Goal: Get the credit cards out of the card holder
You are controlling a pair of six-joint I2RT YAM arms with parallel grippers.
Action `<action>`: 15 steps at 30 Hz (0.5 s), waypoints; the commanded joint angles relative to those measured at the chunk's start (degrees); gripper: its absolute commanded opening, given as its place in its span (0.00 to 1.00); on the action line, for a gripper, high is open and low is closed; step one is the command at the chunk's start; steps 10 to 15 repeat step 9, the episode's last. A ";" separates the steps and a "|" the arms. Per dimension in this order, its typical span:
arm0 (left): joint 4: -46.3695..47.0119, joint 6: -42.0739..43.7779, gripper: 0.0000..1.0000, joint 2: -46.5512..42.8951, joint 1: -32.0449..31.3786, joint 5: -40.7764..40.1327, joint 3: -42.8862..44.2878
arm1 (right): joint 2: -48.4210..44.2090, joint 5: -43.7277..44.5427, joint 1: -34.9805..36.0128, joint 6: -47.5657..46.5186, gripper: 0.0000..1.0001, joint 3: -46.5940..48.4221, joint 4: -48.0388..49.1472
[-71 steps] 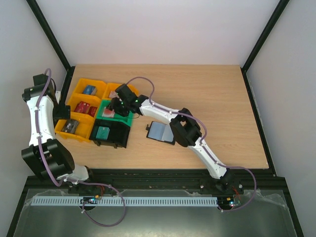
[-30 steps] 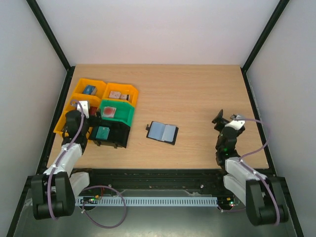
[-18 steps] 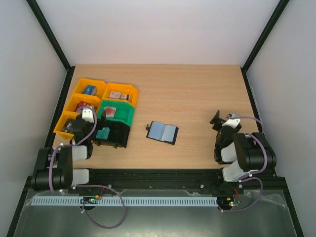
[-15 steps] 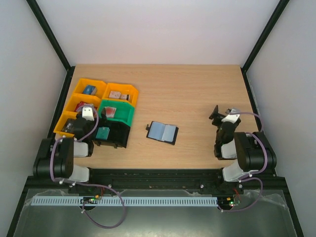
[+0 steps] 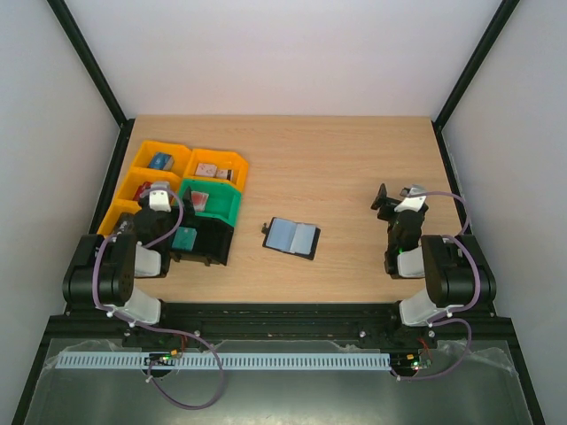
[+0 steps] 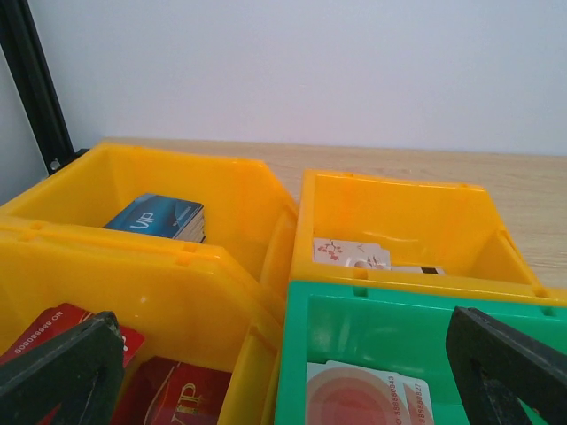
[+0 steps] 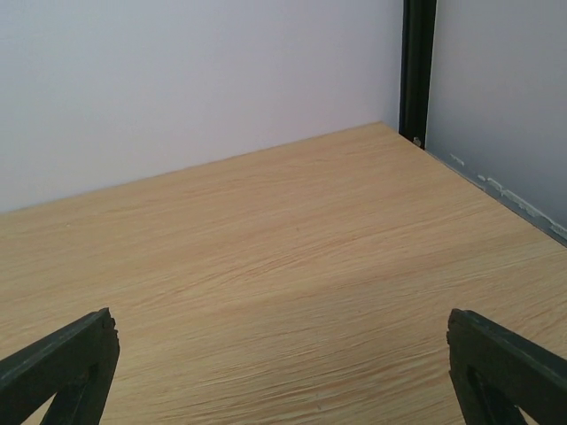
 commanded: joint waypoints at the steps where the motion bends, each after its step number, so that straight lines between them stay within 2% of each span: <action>1: 0.48 0.37 0.99 0.38 -0.32 -0.18 1.10 | 0.06 0.18 -0.23 -1.06 0.99 0.25 0.26; 15: 0.44 0.41 0.99 0.34 -0.32 -0.27 1.12 | 0.08 0.16 -0.23 -1.00 0.99 0.32 0.06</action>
